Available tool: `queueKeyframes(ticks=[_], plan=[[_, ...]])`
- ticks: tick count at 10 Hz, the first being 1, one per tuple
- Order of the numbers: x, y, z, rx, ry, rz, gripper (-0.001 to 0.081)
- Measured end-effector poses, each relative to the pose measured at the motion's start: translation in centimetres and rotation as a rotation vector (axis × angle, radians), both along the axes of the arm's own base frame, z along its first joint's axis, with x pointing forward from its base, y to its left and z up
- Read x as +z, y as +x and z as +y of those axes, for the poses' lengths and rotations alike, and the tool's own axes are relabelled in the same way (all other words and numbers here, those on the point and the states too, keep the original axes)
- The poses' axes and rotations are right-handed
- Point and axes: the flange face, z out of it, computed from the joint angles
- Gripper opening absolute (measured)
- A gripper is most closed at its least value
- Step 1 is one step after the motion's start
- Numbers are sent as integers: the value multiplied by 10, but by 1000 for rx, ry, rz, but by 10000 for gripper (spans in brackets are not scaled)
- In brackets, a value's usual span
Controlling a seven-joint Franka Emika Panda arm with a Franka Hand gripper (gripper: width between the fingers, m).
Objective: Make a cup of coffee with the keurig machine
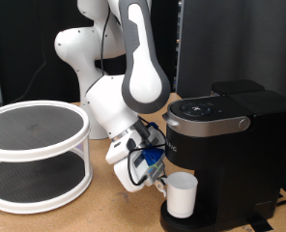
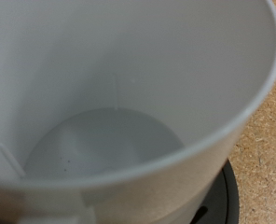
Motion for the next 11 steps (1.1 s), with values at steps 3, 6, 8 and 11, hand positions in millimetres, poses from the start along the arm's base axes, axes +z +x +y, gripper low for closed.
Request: queueKeyframes(ticks=[3, 6, 8, 11], plan=[[-1, -1, 1, 8, 7, -1, 244], [-1, -7, 1, 10, 18, 1, 576], [7, -17, -7, 9, 17, 1, 738], [25, -38, -27, 20, 32, 34, 802]])
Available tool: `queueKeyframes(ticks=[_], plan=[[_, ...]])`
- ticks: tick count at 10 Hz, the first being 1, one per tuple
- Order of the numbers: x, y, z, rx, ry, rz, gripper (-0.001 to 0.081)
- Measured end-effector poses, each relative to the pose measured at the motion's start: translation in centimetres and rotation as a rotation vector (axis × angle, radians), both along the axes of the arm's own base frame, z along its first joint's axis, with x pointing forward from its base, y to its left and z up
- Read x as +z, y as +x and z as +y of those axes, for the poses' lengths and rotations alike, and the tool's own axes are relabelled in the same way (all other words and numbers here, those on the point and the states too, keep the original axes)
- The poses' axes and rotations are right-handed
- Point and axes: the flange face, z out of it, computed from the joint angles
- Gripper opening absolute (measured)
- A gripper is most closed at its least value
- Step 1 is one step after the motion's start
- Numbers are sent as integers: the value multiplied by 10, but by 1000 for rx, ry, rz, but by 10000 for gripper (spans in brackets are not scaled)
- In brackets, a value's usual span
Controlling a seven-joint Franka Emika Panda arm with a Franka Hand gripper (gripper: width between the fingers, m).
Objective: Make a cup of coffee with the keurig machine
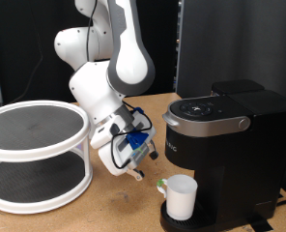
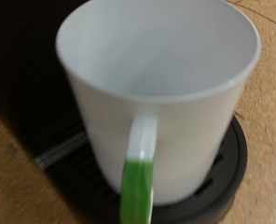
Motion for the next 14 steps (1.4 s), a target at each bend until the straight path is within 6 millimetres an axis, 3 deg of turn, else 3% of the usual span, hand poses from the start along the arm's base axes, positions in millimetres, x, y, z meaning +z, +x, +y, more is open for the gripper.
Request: queueKeyframes(ticks=[3, 7, 14], plan=[[17, -21, -21, 34, 22, -1, 802], [24, -19, -23, 54, 72, -14, 802], [103, -25, -55, 95, 284, -34, 802]])
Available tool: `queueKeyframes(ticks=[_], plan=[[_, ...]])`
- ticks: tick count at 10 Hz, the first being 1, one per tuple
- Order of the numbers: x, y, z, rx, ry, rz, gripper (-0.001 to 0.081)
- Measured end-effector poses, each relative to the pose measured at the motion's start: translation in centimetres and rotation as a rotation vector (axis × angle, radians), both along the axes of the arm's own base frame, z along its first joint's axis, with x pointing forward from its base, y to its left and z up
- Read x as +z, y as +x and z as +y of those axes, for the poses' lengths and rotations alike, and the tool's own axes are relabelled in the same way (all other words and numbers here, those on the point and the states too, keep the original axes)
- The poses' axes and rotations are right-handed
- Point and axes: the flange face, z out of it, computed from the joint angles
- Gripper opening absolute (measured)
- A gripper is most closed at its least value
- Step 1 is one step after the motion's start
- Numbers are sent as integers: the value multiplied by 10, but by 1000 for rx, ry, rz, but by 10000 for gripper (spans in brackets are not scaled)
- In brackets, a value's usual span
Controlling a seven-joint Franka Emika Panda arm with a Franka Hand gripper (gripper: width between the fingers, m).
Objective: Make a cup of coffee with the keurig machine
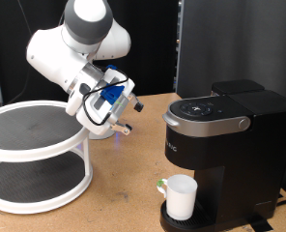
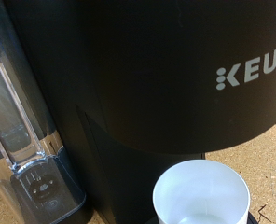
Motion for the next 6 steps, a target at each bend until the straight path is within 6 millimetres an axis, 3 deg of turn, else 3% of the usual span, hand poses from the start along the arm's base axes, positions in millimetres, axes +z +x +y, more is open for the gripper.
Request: queueKeyframes(ticks=[3, 6], plan=[[8, 1, 7, 36, 75, 2, 802], [51, 4, 13, 63, 216, -28, 802]])
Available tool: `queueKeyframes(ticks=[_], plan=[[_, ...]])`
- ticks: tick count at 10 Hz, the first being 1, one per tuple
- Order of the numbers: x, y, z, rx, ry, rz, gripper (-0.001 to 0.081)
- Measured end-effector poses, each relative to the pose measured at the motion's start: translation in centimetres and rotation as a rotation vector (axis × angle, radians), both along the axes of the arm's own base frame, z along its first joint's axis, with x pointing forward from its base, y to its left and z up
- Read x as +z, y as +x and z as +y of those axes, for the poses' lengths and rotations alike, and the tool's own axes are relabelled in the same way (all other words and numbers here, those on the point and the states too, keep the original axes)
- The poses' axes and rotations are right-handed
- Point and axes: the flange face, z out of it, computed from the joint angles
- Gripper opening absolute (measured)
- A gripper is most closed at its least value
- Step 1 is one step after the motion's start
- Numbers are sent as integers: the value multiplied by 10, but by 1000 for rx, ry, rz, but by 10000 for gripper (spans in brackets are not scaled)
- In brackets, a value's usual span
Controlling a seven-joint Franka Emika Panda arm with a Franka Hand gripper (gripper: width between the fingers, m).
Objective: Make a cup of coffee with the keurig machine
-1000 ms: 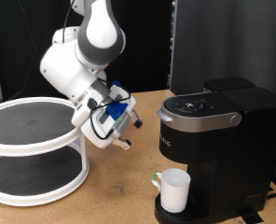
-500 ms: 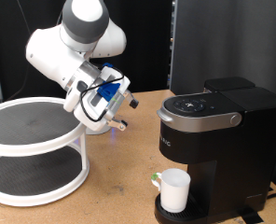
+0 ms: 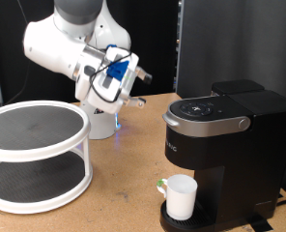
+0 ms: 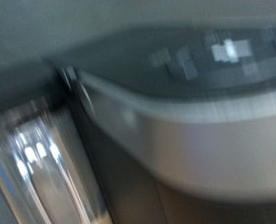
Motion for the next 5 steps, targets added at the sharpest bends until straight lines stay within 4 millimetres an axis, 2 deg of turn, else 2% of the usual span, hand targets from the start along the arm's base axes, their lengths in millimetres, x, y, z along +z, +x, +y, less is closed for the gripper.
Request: queueKeyframes(ticks=[4, 5], plan=[[60, 0, -1, -25, 75, -31, 802], [68, -4, -2, -30, 97, -25, 802]])
